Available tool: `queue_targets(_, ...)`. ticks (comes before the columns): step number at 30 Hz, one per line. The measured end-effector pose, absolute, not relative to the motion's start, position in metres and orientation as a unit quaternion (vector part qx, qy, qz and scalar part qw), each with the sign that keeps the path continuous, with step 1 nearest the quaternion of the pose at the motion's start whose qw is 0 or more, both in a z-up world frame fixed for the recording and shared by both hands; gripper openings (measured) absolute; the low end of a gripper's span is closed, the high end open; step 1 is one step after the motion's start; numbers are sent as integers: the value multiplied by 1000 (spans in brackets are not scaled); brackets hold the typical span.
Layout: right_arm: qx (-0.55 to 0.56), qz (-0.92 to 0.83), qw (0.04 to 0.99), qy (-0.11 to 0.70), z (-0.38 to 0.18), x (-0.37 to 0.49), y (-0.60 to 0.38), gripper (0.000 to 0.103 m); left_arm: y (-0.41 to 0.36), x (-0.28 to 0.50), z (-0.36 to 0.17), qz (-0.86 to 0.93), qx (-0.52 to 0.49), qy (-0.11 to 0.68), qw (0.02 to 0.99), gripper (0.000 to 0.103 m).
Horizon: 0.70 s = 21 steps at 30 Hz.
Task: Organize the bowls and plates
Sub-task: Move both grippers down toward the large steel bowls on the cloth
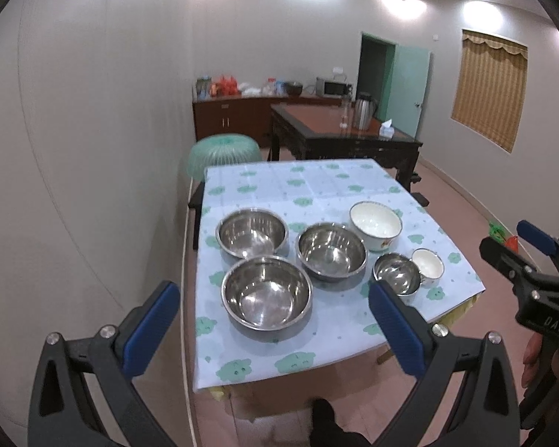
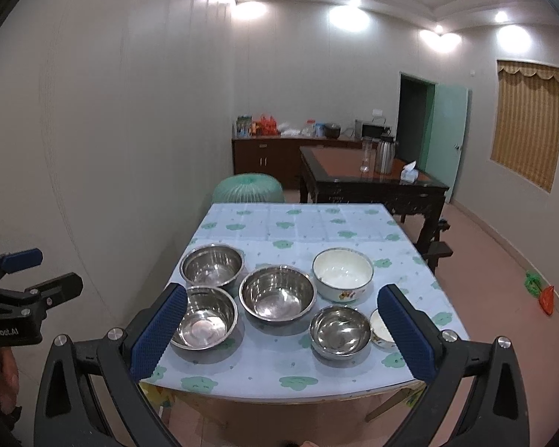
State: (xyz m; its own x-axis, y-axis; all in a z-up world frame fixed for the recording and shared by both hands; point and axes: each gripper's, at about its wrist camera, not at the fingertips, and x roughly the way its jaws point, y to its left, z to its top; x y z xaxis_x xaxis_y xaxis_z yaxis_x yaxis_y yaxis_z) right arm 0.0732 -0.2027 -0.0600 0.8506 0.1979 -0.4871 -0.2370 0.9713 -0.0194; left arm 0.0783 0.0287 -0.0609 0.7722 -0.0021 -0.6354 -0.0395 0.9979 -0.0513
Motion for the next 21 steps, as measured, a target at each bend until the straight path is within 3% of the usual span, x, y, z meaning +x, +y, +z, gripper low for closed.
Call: queue_targets(21,-53,245,895,369,-135,309,-204,103,21,248,-149,136,-61,453,879,103)
